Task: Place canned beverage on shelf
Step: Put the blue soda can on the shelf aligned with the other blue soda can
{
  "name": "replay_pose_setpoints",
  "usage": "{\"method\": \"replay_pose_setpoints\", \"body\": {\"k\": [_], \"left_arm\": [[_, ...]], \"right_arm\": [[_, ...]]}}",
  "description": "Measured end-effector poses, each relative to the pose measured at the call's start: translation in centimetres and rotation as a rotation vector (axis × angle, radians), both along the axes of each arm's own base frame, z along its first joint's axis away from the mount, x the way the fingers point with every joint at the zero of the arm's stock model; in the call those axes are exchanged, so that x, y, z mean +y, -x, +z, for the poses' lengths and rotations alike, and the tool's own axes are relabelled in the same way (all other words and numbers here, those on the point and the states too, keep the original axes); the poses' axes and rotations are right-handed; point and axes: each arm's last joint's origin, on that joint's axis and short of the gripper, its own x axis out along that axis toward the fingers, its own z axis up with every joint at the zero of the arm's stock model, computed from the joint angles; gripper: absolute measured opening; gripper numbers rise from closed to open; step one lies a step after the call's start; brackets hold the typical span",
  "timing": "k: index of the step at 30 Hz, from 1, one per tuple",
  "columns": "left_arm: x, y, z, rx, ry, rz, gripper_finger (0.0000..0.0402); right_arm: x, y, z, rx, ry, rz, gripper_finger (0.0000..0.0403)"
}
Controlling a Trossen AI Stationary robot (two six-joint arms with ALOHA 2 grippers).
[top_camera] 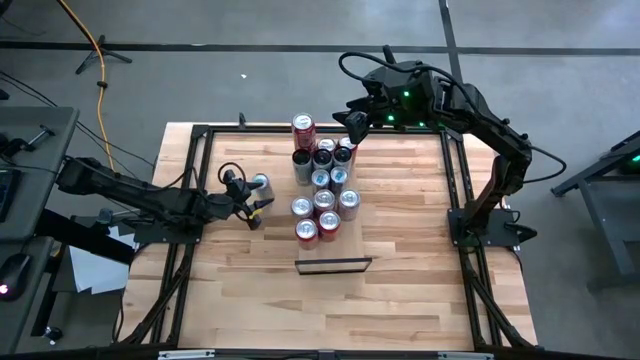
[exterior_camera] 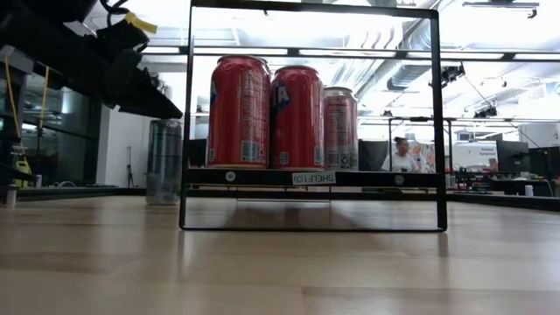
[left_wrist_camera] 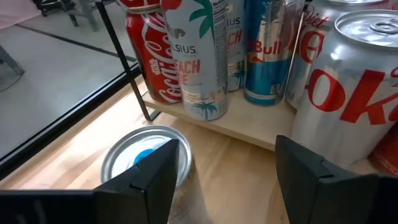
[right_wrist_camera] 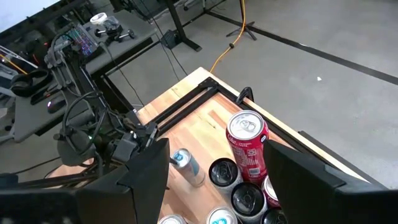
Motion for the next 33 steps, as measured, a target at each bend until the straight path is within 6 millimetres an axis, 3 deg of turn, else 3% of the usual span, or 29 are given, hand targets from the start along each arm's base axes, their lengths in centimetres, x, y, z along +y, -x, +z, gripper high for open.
{"method": "replay_pose_setpoints", "body": {"k": [5,7,10,13,19,23,26,33], "left_arm": [[0.0,-0.1,0.1,-0.008,0.004,-0.005,0.0199],[-0.1,-0.3,1.1,-0.025,0.018,-0.025,0.0199],[-0.2,-0.9,4.5,-0.068,0.046,-0.068,0.0200],[0.5,-0.9,8.3,0.016,0.062,-0.078,0.0201],[4.2,-0.1,14.2,0.181,0.137,-0.005,0.0234],[6.6,-0.2,16.7,0.192,0.228,-0.056,0.0273],[8.3,-0.8,16.6,0.306,0.298,-0.099,0.0300],[10.6,-3.6,13.7,0.717,0.440,-0.251,0.0321]], "right_arm": [[0.0,0.0,0.0,0.000,0.000,0.000,0.0243],[0.0,0.0,0.0,0.000,0.000,0.000,0.0243],[0.0,0.0,0.0,0.000,0.000,0.000,0.0243],[0.0,0.0,0.0,0.004,0.009,0.005,0.0243],[0.0,0.0,0.0,0.012,0.022,0.012,0.0243],[0.0,0.1,-0.1,0.028,0.016,0.016,0.0243],[0.1,0.2,-0.4,0.052,0.002,0.029,0.0243],[0.1,0.3,-0.6,0.077,-0.005,0.029,0.0243]]}}
